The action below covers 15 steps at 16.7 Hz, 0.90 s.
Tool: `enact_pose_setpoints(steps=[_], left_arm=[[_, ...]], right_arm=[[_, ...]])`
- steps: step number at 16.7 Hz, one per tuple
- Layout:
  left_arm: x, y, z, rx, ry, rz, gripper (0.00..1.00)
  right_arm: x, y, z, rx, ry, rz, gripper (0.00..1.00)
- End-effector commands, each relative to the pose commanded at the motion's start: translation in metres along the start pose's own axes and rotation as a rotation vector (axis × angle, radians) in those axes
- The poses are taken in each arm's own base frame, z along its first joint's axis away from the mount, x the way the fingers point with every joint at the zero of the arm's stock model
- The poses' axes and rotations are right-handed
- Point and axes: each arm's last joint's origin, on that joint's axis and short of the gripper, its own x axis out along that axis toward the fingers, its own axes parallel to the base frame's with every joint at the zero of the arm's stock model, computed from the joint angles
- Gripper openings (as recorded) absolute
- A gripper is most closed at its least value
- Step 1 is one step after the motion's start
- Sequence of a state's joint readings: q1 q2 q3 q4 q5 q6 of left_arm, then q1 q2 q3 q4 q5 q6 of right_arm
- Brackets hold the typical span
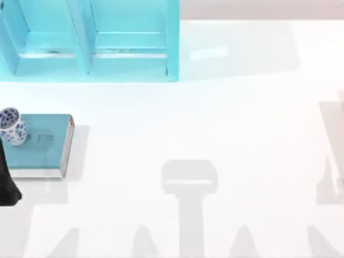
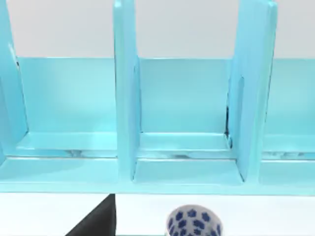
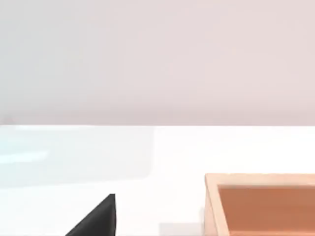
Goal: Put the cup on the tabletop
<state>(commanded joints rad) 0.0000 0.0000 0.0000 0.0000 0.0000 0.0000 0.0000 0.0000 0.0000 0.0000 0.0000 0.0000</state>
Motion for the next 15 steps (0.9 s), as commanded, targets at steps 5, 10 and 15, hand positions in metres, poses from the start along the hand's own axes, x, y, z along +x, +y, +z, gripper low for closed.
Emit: enact_pose_setpoints(steps=[5,10,15], left_arm=[[0.001,-0.001,0.009,-0.007,0.056,-0.009,1.00],[0.014,-0.001,0.059,-0.013,0.304,-0.013,1.00],[0.065,-0.002,0.118,-0.012,0.668,-0.013,1.00]], right_arm=[[0.000,0.000,0.000,0.000,0.000,0.000,1.00],[0.000,0.000,0.000,0.000,0.000,0.000,1.00],[0.000,0.000,0.000,0.000,0.000,0.000,1.00]])
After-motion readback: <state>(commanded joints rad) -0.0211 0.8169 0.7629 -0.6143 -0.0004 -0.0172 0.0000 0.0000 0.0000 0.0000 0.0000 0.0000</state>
